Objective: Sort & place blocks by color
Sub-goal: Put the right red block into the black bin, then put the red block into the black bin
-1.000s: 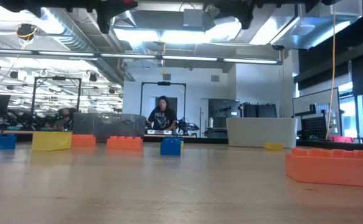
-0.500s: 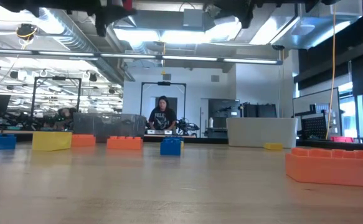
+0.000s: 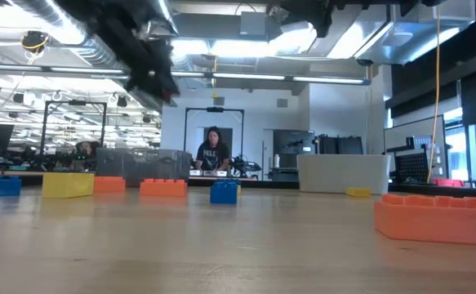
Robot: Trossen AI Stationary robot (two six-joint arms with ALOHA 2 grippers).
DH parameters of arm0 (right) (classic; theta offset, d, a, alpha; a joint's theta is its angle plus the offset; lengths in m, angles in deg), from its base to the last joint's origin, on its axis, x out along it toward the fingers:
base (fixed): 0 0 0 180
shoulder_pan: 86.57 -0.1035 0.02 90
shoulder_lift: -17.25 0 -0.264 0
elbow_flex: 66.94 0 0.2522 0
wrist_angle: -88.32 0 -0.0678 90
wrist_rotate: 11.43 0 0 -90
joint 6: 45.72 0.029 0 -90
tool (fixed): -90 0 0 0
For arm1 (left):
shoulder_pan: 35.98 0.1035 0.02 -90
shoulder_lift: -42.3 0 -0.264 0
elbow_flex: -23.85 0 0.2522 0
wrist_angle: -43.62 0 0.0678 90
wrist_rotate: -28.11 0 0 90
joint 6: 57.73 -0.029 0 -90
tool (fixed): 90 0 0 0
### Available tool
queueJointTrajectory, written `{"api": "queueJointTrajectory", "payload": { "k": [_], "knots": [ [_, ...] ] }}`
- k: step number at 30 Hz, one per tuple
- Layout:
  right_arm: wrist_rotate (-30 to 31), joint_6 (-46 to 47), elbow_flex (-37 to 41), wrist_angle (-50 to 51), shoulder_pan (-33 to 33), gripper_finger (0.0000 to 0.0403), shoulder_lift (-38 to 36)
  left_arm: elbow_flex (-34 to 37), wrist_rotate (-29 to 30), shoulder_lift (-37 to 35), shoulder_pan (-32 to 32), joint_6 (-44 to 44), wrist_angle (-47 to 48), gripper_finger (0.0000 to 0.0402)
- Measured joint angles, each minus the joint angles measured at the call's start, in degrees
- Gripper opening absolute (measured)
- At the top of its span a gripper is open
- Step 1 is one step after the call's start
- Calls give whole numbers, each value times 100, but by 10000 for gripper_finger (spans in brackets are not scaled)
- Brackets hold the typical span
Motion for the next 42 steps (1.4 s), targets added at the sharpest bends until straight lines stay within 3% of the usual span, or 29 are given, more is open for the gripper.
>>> {"api": "queueJointTrajectory", "payload": {
  "k": [6, 15, 19, 26, 35, 42],
  "knots": [
    [0, 6, 0, 3, 1, 327, 0, -116, -99, 1231, 422, 327, 501, 161],
    [-2, 446, 0, 47, -1, 327, 2, -114, 26, 2363, 190, 635, 806, 161],
    [-2, 455, 0, 47, 1, 327, 2, -114, 410, 2564, 139, 736, 778, 161],
    [-2, 455, 0, 47, 1, 327, 2, -112, 520, 2621, 137, 536, 747, 163],
    [-2, 436, 0, 47, 1, 327, 2, -112, 523, 2621, 153, 436, 746, 258],
    [-2, 429, 0, 45, 1, 327, 2, -455, 200, 2416, 317, 420, 868, 280]
  ]
}}
